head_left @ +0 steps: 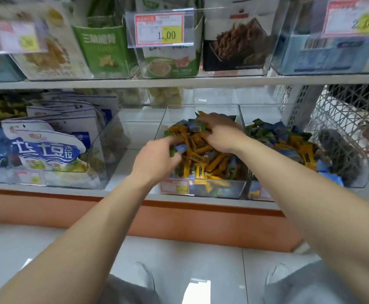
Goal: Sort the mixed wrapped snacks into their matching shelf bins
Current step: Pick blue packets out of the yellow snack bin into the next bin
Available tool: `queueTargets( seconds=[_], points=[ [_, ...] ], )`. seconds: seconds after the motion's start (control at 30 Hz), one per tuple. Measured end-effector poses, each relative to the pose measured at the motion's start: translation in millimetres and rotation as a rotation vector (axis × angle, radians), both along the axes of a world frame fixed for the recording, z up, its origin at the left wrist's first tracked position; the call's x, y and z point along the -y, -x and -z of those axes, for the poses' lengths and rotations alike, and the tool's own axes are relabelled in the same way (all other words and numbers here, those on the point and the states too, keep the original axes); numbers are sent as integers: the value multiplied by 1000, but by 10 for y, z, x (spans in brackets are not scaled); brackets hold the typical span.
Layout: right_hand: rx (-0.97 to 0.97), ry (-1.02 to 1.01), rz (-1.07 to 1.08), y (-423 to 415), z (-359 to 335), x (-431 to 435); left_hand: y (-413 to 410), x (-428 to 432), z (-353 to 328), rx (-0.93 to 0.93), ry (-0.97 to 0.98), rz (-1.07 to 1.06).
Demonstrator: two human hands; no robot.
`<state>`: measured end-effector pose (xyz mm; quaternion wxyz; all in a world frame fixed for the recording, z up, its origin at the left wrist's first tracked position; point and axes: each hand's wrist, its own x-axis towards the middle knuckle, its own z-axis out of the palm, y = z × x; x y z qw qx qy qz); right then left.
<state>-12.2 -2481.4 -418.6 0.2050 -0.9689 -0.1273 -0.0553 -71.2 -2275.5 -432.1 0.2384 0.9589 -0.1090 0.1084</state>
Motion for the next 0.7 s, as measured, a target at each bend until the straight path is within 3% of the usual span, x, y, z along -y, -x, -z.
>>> queueTargets(
  seconds=[0.17, 0.3, 0.43, 0.57, 0.7],
  points=[
    [-120, 81, 29, -497, 152, -119, -59, -277, -52, -34, 355, -113],
    [-30, 156, 72, -633, 251, -145, -127, -409, -68, -184, 597, -60],
    [38, 71, 14, -613, 273, -143, -151, -493, -89, -261, 756, -19],
    [-11, -34, 6, -570, 285, -79, -185, -482, -113, -306, 839, -58],
    [-26, -96, -53, -458, 205, -114, -201, -407, -81, -227, 829, -56]
  ],
)
